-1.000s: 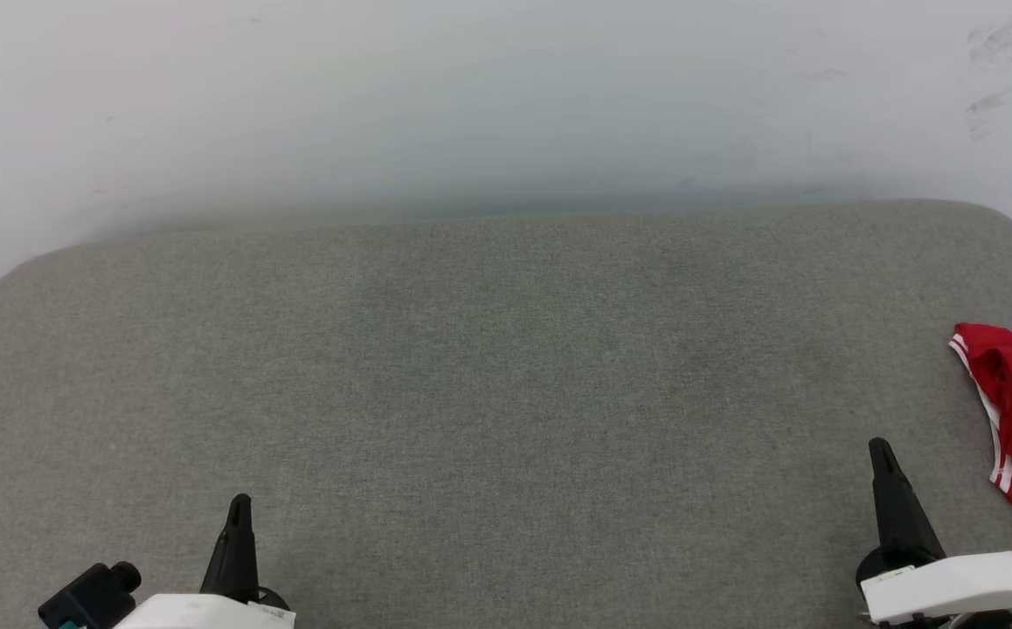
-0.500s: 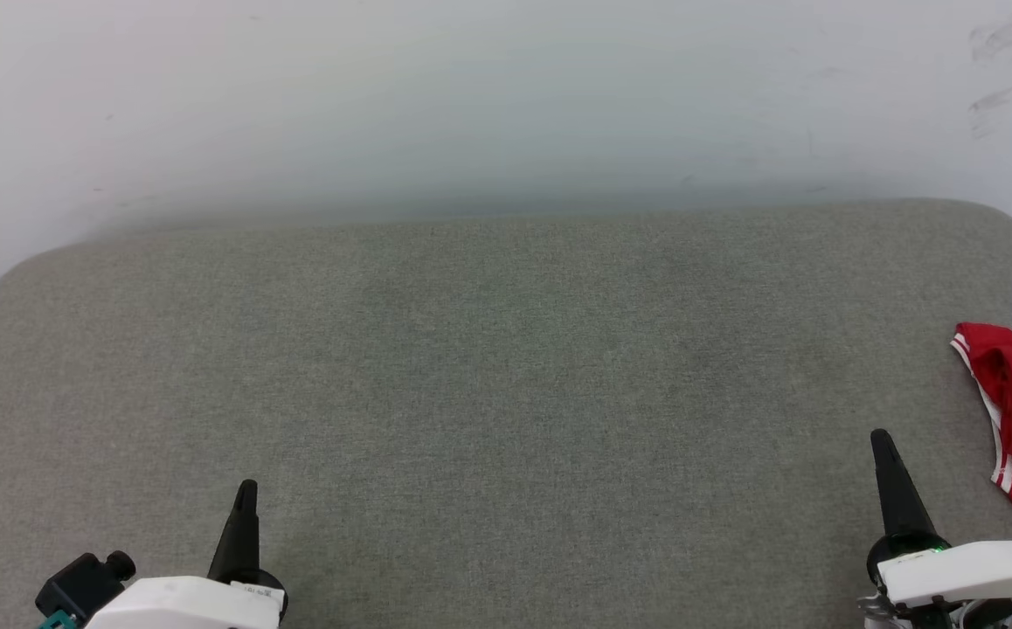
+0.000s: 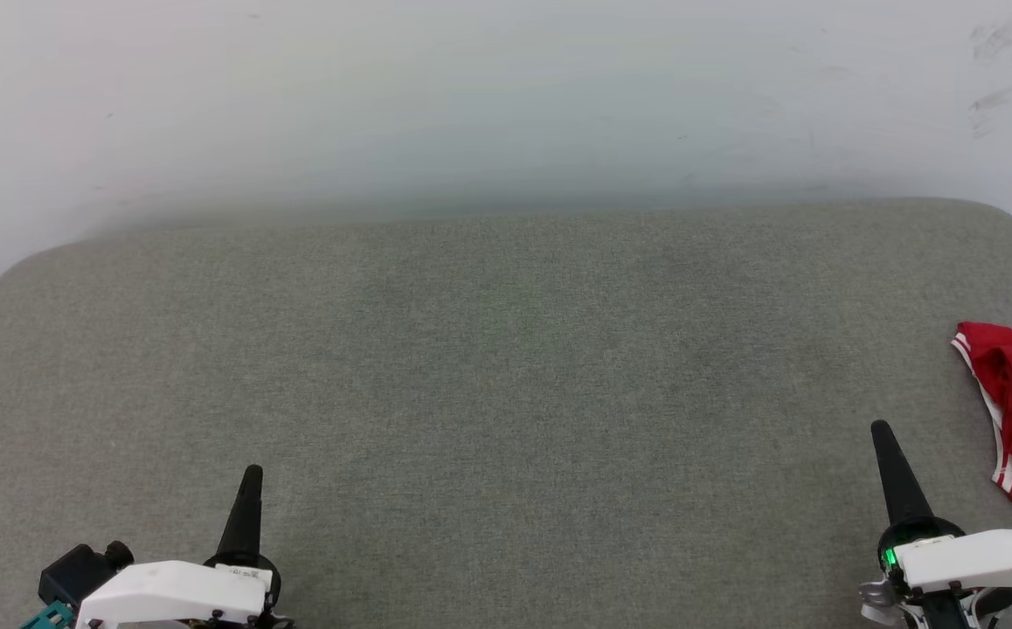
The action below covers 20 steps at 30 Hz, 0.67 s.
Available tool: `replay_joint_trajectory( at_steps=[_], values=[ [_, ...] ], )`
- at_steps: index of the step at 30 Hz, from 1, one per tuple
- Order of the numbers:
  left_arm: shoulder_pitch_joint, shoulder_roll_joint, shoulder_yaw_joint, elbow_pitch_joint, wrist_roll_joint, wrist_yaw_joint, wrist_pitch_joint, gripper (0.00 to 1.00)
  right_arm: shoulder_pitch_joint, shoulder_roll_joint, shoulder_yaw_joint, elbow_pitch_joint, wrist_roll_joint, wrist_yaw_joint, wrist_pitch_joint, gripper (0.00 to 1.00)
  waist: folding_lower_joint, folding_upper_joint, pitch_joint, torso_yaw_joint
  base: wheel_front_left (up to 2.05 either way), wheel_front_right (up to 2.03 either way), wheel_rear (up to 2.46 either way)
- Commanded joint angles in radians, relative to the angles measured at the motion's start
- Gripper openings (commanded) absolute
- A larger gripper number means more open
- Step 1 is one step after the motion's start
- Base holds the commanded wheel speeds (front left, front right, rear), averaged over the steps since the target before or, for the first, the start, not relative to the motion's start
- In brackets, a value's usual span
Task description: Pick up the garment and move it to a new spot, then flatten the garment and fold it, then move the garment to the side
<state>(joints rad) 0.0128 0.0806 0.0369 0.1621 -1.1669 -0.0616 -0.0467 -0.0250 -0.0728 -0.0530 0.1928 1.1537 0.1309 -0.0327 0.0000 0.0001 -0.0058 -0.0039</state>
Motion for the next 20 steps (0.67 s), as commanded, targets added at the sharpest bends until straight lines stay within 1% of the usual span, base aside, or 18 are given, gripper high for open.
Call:
replay_joint_trajectory(
  at_steps=[1,20],
  values=[
    [-0.025,0.005,0.005,-0.001,-0.036,-0.009,0.009,0.00,-0.025,-0.004,-0.004,-0.003,0.037,0.000,0.010,0.00,0.0000,-0.0001,0.000,0.000,0.00,0.00,0.00],
    [-0.063,0.004,0.017,0.030,-0.204,-0.033,0.055,0.00,-0.051,0.000,-0.017,0.018,0.204,0.000,0.055,0.00,0.0000,-0.0001,0.003,0.001,0.00,0.00,0.00]
  ],
)
